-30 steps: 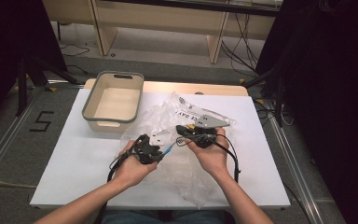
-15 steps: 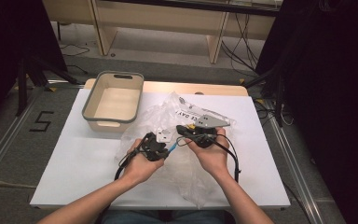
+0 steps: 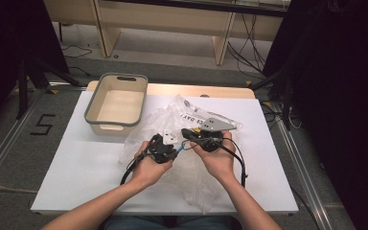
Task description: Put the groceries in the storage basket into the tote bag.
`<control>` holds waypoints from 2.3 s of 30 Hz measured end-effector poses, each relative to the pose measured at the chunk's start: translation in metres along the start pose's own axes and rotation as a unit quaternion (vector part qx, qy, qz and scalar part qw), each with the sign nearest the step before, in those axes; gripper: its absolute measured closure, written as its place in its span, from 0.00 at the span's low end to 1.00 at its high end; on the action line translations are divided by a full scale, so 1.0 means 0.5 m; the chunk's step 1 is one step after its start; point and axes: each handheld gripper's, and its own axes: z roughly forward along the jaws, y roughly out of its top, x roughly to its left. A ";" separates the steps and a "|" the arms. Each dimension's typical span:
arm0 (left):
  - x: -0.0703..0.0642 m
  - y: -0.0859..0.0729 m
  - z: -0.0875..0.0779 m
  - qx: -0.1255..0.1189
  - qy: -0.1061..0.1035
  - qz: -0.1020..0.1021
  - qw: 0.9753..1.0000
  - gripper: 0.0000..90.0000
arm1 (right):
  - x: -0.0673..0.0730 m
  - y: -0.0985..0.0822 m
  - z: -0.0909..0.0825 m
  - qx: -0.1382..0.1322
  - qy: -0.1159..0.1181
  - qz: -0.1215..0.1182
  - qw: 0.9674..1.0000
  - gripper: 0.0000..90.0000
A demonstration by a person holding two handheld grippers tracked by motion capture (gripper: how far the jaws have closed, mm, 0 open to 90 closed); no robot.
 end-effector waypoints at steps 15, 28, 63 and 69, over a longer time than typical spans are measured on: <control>-0.007 -0.002 0.008 -0.014 -0.026 0.028 0.999 0.82 | -0.004 -0.005 -0.001 0.001 -0.003 0.002 1.000 1.00; 0.009 -0.047 -0.161 -0.056 -0.048 0.037 0.997 0.59 | 0.009 -0.044 -0.005 0.048 0.018 -0.010 0.999 1.00; 0.163 -0.089 -0.117 0.045 0.062 -0.061 0.995 0.63 | 0.018 -0.102 -0.016 0.142 0.081 -0.008 0.986 0.65; 0.168 -0.101 -0.114 0.057 0.066 -0.059 0.994 0.62 | -0.050 -0.097 -0.080 0.099 0.009 0.030 0.995 0.59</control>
